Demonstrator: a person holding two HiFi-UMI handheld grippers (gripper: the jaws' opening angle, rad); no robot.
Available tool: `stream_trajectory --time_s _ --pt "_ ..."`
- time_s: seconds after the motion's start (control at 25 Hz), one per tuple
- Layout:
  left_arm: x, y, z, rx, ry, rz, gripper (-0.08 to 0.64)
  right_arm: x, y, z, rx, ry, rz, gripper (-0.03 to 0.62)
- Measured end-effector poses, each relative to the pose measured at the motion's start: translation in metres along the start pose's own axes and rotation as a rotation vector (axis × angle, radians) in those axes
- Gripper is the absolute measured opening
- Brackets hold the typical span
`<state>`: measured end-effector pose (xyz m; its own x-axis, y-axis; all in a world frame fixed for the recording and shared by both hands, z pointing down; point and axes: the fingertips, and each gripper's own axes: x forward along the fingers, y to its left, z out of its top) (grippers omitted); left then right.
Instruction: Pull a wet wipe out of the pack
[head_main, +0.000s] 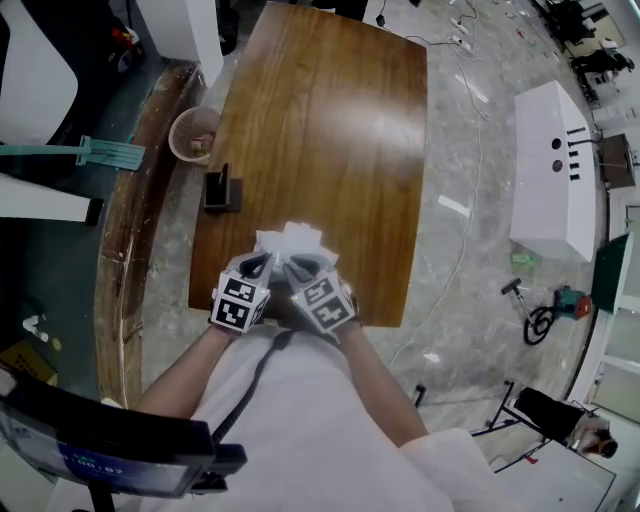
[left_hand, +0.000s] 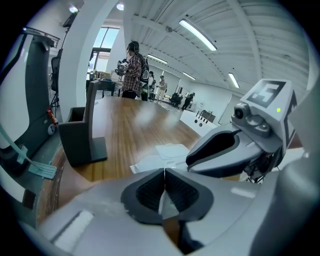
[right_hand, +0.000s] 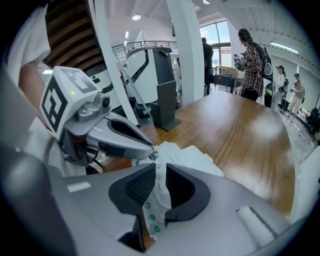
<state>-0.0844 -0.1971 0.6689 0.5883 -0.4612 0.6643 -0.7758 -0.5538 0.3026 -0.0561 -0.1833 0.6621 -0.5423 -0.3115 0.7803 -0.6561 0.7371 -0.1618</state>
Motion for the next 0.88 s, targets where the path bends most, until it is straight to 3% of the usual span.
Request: stream_trajectory --time_s 0.44,0.6,0.88 --pt "0.006 0.0 -0.006 -0.012 0.007 -0.035 0.009 0.013 -0.005 -0.009 -0.003 0.075 -0.014 0.066" --pt "0.006 -0.002 -0.007 -0.01 0.01 -0.043 0.009 0.014 -0.008 -0.013 -0.009 0.104 -0.028 0.032" --pt "0.003 -0.003 -0.005 -0.009 0.008 -0.045 0.009 0.008 -0.007 -0.011 -0.003 0.093 -0.027 0.02"
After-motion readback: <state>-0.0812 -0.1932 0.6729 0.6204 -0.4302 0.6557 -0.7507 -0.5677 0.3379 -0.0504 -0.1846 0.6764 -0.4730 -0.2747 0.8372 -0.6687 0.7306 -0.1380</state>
